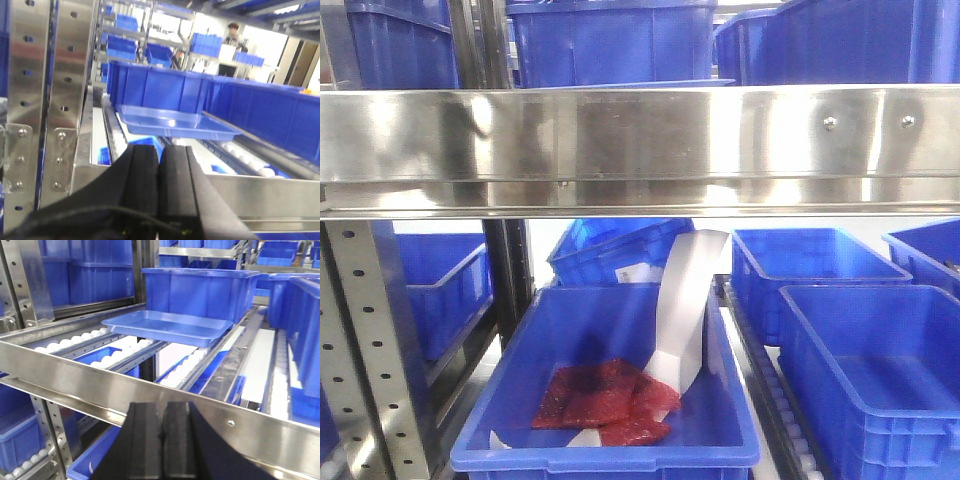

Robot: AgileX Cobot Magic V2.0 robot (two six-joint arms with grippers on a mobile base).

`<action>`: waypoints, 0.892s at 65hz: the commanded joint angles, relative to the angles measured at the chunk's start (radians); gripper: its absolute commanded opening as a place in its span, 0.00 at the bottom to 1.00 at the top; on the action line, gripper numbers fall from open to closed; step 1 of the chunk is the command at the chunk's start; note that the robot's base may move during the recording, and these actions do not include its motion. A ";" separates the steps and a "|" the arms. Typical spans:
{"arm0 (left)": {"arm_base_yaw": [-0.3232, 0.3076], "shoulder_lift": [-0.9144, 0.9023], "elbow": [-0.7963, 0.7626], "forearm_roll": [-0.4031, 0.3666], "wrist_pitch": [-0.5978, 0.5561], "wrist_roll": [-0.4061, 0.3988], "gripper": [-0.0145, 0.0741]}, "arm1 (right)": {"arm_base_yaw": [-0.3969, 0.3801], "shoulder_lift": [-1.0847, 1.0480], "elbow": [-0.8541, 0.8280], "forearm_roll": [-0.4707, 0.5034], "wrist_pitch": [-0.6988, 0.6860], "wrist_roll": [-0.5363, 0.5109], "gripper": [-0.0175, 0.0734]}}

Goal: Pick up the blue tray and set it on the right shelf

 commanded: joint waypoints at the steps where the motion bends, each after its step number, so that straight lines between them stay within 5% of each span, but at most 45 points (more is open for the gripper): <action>1: -0.005 -0.032 -0.026 0.004 -0.073 -0.003 0.11 | -0.001 -0.015 -0.028 -0.024 -0.079 -0.012 0.25; 44: -0.005 -0.043 -0.026 0.004 -0.080 -0.003 0.11 | -0.009 -0.031 -0.026 -0.023 -0.053 -0.012 0.25; 50: -0.005 -0.043 -0.026 0.004 -0.080 -0.003 0.11 | -0.089 -0.084 0.011 0.013 -0.011 -0.026 0.25; 58: -0.005 -0.043 -0.026 0.004 -0.080 -0.003 0.11 | -0.285 -0.181 0.140 0.289 -0.049 -0.229 0.25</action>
